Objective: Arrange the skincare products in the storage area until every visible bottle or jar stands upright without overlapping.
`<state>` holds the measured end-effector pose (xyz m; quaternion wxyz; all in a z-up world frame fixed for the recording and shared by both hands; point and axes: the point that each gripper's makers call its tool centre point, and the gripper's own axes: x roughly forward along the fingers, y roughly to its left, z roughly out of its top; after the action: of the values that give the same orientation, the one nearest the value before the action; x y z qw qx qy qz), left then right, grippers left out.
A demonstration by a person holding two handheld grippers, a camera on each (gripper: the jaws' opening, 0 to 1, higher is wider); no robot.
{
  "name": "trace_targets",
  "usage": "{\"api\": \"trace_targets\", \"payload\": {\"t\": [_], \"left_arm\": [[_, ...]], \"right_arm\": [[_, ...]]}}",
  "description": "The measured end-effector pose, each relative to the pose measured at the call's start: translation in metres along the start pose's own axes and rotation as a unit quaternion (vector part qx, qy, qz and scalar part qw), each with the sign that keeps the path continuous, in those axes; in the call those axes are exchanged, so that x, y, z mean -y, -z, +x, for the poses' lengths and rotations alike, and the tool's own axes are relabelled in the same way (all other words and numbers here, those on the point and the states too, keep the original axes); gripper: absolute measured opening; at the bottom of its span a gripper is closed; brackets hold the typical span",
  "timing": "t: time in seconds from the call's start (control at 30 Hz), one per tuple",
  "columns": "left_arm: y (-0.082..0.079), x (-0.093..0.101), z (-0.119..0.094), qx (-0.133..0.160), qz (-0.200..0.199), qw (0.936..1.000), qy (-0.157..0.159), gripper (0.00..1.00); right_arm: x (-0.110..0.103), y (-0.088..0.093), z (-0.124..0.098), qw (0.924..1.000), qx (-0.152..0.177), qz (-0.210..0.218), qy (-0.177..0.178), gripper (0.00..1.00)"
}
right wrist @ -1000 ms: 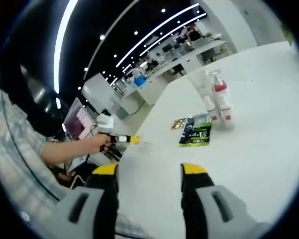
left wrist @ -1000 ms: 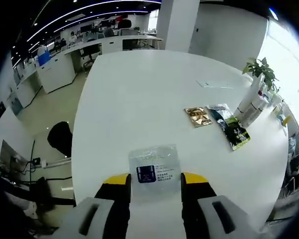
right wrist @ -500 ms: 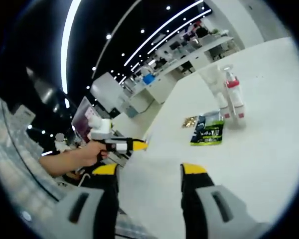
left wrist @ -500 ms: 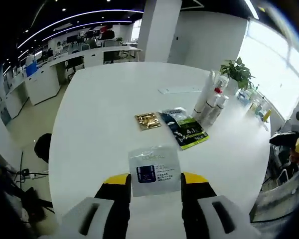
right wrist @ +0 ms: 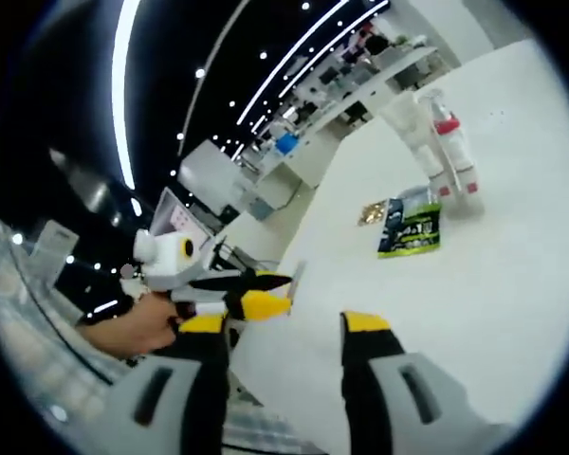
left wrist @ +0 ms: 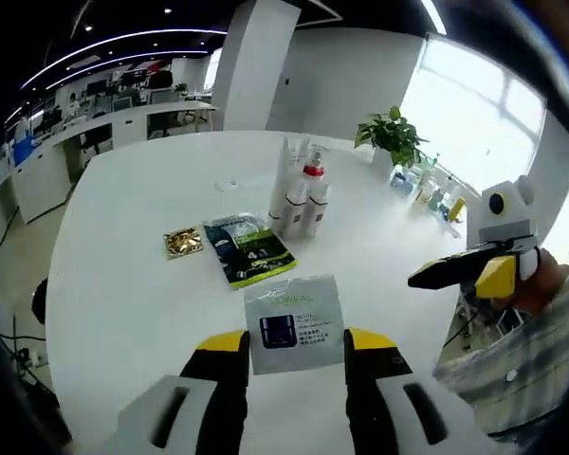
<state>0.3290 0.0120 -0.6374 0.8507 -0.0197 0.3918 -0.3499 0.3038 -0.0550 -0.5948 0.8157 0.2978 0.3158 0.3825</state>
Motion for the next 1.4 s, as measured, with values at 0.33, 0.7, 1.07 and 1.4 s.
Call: {"api": "trace_targets", "payload": {"t": [0.33, 0.7, 1.07, 1.4], "left_arm": [[0.001, 0.052, 0.005, -0.002, 0.056, 0.9976, 0.041, 0.40], [-0.006, 0.072, 0.002, -0.001, 0.113, 0.9924, 0.047, 0.40], [-0.006, 0.086, 0.001, -0.006, 0.169, 0.9847, 0.041, 0.40], [0.004, 0.101, -0.002, -0.010, 0.097, 0.9878, 0.122, 0.46]], "right_arm": [[0.008, 0.003, 0.007, 0.9981, -0.013, 0.060, 0.004, 0.31], [0.011, 0.008, 0.010, 0.9954, -0.026, 0.092, 0.009, 0.17], [0.006, 0.007, 0.005, 0.9947, -0.029, 0.098, -0.010, 0.01], [-0.005, 0.010, -0.011, 0.9895, -0.055, 0.119, -0.060, 0.00]]}}
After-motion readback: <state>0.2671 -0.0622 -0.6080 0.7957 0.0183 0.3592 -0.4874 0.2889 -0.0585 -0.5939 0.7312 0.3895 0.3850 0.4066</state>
